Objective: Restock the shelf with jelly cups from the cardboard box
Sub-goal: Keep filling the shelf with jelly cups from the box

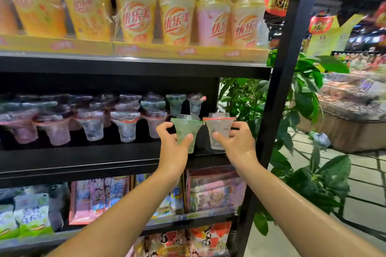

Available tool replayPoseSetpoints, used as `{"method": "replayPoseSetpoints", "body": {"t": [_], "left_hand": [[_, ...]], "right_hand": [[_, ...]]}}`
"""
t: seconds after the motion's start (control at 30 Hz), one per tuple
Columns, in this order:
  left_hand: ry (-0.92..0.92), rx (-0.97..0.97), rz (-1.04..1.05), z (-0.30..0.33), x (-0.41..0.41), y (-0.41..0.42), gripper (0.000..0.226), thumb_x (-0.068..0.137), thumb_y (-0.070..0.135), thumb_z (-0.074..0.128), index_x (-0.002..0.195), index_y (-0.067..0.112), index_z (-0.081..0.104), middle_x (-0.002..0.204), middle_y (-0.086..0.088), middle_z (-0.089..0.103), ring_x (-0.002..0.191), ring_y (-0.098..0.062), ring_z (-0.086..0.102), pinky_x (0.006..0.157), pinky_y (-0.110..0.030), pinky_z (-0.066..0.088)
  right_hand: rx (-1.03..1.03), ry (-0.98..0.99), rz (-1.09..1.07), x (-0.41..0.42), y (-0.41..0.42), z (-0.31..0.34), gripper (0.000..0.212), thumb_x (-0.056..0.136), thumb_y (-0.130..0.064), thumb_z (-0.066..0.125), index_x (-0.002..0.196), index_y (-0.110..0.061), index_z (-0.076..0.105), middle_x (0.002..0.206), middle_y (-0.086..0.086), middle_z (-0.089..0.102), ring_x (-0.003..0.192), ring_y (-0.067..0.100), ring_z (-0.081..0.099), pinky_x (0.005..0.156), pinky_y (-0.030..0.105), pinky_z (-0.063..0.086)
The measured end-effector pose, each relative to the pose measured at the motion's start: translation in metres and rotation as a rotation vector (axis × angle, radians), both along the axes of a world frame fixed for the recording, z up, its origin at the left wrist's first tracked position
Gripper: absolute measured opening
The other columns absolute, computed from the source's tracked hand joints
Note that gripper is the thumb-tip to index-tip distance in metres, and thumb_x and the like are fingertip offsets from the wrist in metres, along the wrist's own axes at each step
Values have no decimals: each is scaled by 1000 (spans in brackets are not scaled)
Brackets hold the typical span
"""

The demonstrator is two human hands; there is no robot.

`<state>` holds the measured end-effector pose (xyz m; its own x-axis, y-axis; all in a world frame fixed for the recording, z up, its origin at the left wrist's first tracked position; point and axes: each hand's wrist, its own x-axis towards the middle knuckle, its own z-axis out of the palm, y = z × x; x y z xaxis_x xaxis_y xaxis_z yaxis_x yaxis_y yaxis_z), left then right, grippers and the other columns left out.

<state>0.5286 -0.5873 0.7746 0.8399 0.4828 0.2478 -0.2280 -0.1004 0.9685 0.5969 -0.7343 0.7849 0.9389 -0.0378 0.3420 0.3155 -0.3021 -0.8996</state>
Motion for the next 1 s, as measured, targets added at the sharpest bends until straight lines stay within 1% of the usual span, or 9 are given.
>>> {"method": "replayPoseSetpoints", "body": {"t": [0.17,0.23,0.3,0.4,0.53,0.6,0.67,0.83,1.0], "left_hand": [[17,81,80,-6,18,-4,50,94,8,64,118,28,25,111,-3,55,104,-20,60,94,-45,51],[28,107,116,-7,24,-5,51,93,7,65,117,28,25,111,-7,56,104,-23,61,95,-50,51],[44,125,156,-6,31,-7,49,93,5,63,119,24,25,106,-5,57,100,-23,62,90,-45,52],[71,116,213,-5,42,-11,48,93,3,62,116,23,25,105,-7,60,95,-23,61,83,-38,49],[112,145,270,-7,54,-18,50,93,12,66,113,29,23,108,-11,64,96,-28,63,83,-40,49],[127,184,317,-9,58,-17,51,92,19,68,110,32,22,104,-9,64,96,-31,62,88,-47,49],[125,223,334,-10,59,-16,50,91,19,70,110,29,24,103,-9,63,95,-31,62,88,-49,49],[98,310,372,-11,60,-10,52,87,12,76,107,19,29,100,-7,56,83,-21,57,69,-31,44],[93,321,379,-14,61,-8,56,82,12,81,102,16,30,98,-4,59,86,-22,62,71,-33,50]], "right_hand": [[41,-6,51,23,2,-13,47,81,-20,82,111,-18,46,104,5,64,97,22,64,84,41,56],[36,-10,58,29,4,-15,48,82,-18,82,111,-17,43,110,9,62,101,23,62,81,35,52],[16,-10,68,36,6,-17,50,82,-17,82,111,-17,41,111,10,61,102,23,60,78,29,46],[-21,18,67,46,9,-19,51,83,-17,81,111,-15,39,111,11,61,103,26,61,80,31,48],[-50,38,59,59,9,-18,54,83,-20,81,119,-10,42,113,12,62,102,26,61,81,32,47],[-66,44,60,63,10,-16,55,84,-21,80,122,-9,41,115,13,62,101,25,60,81,33,48],[-68,40,56,65,10,-16,56,84,-21,80,123,-8,42,117,14,62,105,27,61,85,36,51],[-65,37,68,65,11,-14,53,83,-18,81,120,-6,44,113,11,60,100,23,57,82,30,46],[-76,45,60,63,12,-13,50,84,-17,80,117,-6,44,117,13,61,107,27,61,85,32,47]]}}
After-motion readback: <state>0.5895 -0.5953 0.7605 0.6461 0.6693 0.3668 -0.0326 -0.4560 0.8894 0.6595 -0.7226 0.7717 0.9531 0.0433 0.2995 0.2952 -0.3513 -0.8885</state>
